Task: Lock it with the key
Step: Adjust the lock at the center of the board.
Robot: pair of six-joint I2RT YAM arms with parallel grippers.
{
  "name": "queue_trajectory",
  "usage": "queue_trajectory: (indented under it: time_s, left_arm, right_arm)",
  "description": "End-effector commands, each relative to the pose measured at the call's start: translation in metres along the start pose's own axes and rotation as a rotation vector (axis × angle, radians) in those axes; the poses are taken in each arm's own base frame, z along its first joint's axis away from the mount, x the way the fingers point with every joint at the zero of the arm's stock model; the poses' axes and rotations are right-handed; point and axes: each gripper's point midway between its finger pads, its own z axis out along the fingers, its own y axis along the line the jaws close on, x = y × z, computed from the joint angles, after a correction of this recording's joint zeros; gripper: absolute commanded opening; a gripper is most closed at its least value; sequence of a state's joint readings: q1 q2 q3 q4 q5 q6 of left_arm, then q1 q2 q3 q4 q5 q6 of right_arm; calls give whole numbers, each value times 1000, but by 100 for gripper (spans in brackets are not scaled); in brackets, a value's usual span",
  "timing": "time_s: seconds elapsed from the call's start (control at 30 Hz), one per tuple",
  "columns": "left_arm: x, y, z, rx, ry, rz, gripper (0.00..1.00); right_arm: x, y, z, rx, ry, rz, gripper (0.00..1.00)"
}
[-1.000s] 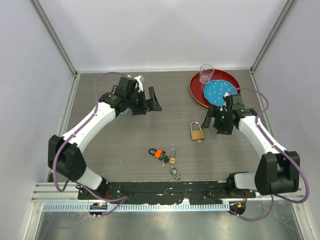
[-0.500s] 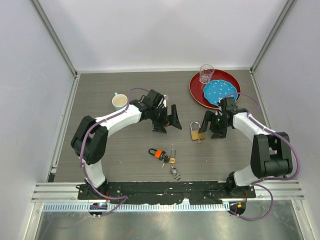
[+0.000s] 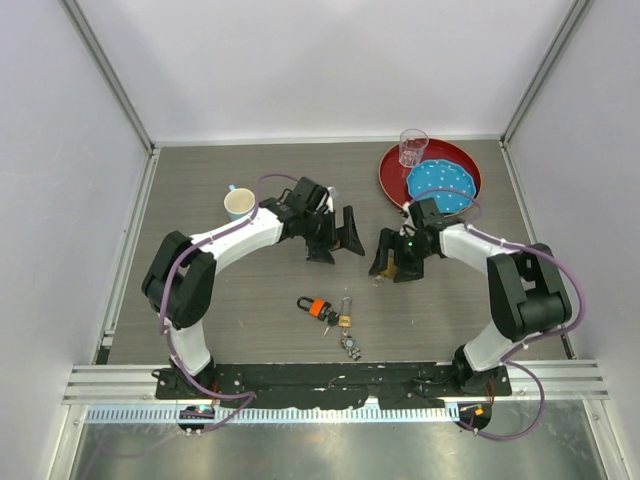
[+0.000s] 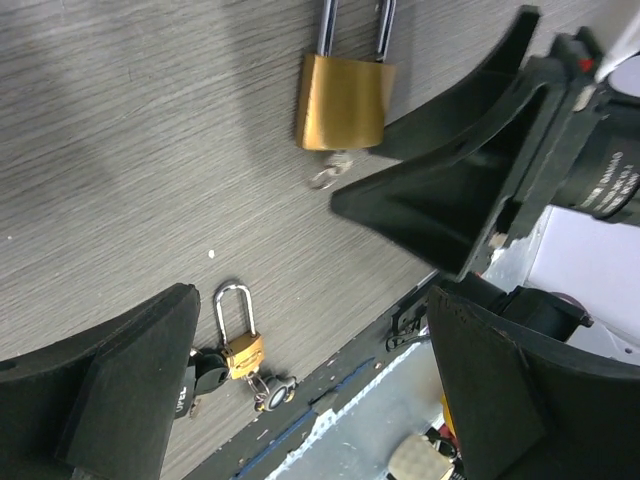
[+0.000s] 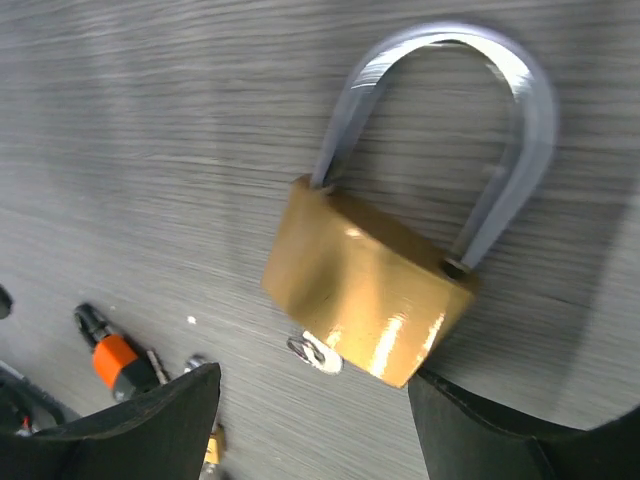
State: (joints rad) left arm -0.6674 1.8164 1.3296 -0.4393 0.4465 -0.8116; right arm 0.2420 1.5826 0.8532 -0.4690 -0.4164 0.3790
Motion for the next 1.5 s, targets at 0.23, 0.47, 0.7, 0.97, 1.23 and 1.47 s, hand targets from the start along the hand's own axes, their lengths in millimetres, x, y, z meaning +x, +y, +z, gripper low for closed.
queue_trajectory:
  time_s: [0.23,0.47,0.7,0.97,1.23,1.47]
  left_arm:
    - [-20,-12,-18,-14,-78,33,100]
    - [-22,-10,-21,-11,-80,50,100]
    - [-30,-12,-1,-34,30,89,100]
    - [-42,-11,28,-31,75,69,100]
    - [-37,2,31,-79,84,22,99]
    - [-35,11,24,-100,51,-1,99]
  right_arm:
    - [-40,65,-17,-26,-91,-92,80]
    - [-59,53,-55,-11,-180,-18,81]
    - [-45,14,-62,-20,-152,112,81]
    - [-20,-5,-22,-35,-54,171,81]
    - [-35,15,3,-116,-15,220,80]
    - [-20,59,24,-166,26,198,80]
